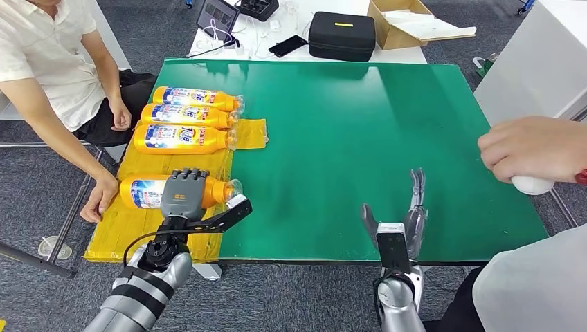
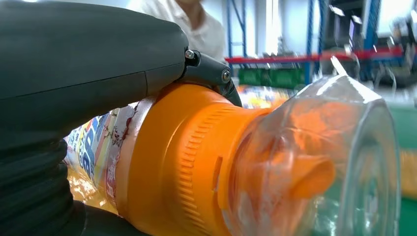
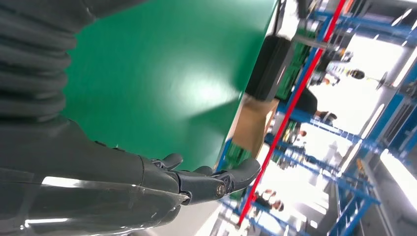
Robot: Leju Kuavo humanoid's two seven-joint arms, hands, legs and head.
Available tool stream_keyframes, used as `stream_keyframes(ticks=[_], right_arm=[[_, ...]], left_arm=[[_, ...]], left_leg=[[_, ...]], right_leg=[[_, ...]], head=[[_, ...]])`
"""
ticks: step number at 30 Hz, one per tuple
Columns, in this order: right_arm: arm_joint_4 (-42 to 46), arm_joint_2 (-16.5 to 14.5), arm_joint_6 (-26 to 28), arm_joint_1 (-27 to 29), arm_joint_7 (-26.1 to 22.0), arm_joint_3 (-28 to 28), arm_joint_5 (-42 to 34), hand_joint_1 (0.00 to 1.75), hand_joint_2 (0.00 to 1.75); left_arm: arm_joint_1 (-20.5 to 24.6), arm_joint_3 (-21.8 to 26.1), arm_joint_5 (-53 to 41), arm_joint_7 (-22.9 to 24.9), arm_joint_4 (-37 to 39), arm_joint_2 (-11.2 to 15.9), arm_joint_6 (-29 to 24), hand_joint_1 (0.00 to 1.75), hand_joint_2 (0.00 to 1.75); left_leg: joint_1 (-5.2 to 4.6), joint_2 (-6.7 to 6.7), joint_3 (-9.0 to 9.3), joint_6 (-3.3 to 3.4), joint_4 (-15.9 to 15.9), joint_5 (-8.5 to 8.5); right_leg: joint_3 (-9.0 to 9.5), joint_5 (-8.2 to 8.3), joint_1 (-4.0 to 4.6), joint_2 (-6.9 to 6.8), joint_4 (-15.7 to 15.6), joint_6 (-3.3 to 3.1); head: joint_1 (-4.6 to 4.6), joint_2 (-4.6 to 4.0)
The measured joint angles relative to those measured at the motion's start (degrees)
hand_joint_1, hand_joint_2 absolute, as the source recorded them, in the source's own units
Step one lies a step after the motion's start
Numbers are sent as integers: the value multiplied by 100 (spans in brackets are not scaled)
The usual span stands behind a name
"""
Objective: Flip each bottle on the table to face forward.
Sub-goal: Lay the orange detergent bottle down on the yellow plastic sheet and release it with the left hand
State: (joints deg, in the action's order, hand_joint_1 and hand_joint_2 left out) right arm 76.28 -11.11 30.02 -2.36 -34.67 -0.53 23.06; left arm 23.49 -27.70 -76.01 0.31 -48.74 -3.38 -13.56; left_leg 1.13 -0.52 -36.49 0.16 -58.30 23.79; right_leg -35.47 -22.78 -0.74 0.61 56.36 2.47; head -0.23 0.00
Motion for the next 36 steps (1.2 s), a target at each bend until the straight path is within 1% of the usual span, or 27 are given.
stream_keyframes(ticks=[2,3,4,5,6,8,9,11,14,15,16,19,20,21,26,32,34,36], right_arm=[[0,4,-96,-4,-25,57,-60,0,175],[0,7,-122,-5,-32,81,-75,0,175],[-1,9,-139,-6,-37,101,-85,0,175],[-1,10,-155,-9,-39,118,-95,0,175],[-3,11,-170,-14,-40,135,-106,0,175],[-15,13,-215,-39,-43,170,-143,0,175],[-26,13,-239,-57,-43,186,-167,0,175],[-54,14,-283,-92,-44,209,-211,0,175],[-98,14,-305,-127,-46,225,-239,0,175],[-112,14,-306,-136,-47,229,-242,0,175],[-124,14,-307,-143,-48,232,-244,0,175],[-161,14,-310,-156,-49,234,-248,0,175],[-173,14,-314,-162,-51,235,-257,0,175],[-184,14,-318,-166,-54,236,-267,0,175],[-241,14,-329,-187,-92,238,-350,0,175],[-344,15,-345,-240,-146,270,-461,0,175],[-372,15,-344,-245,-152,289,-496,0,175],[-396,16,-341,-245,-157,302,-525,0,175]], left_arm=[[138,-68,61,-86,291,3,135,147,175],[192,-97,89,-117,417,3,179,140,175],[239,-124,105,-141,533,3,207,130,175],[283,-151,116,-162,639,3,234,118,175],[330,-178,128,-179,739,3,269,103,175],[451,-232,179,-222,954,1,409,79,175],[515,-262,224,-247,1073,-4,502,77,175],[630,-305,326,-300,1283,-18,655,77,175],[761,-324,400,-347,1489,-40,717,77,175],[793,-329,403,-353,1539,-44,720,74,175],[819,-334,404,-356,1580,-47,721,66,175],[879,-343,426,-358,1681,-63,736,19,175],[895,-344,450,-361,1710,-68,747,7,175],[909,-344,480,-365,1734,-73,758,3,175],[987,-345,678,-427,1848,-93,871,0,175],[1109,-343,1157,-660,1958,-126,1101,0,175],[1113,-351,1270,-728,1961,-143,1012,0,175],[1090,-409,1243,-721,1952,-164,788,0,175]], left_leg=[[0,0,-1,0,0,0],[0,0,-1,0,0,0],[0,0,-1,0,0,0],[0,0,-1,0,0,0],[0,0,-1,0,0,0],[0,0,-1,0,0,0],[0,0,-1,0,0,0],[0,0,0,0,0,0],[0,-2,0,0,0,-1],[0,-2,0,0,0,-1],[0,-2,0,0,0,-1],[0,-3,1,0,0,-1],[0,-3,1,0,0,-1],[0,-3,1,0,0,-1],[0,-3,5,-1,0,-2],[0,-4,12,-1,0,-3],[0,-4,12,-1,0,-3],[0,-4,12,-1,0,-3]], right_leg=[[0,0,0,0,0,0],[-1,0,0,0,0,0],[-1,0,0,0,0,0],[-1,0,0,0,0,0],[-1,0,0,0,0,0],[-1,0,0,0,0,0],[-1,0,0,0,0,0],[0,1,1,0,1,0],[2,1,0,-1,2,0],[2,1,0,-1,2,0],[3,1,0,-1,2,0],[3,1,0,-2,2,0],[4,1,0,-2,2,0],[4,1,0,-2,2,0],[9,1,0,-2,2,0],[15,1,0,-2,3,0],[15,1,0,-2,3,0],[14,1,0,-2,3,0]], head=[[1,0],[0,0],[1,0],[1,0],[1,0],[1,1],[0,1],[1,0],[1,0],[0,0],[0,0],[1,0],[1,1],[1,1],[2,1],[2,0],[1,0],[1,0]])
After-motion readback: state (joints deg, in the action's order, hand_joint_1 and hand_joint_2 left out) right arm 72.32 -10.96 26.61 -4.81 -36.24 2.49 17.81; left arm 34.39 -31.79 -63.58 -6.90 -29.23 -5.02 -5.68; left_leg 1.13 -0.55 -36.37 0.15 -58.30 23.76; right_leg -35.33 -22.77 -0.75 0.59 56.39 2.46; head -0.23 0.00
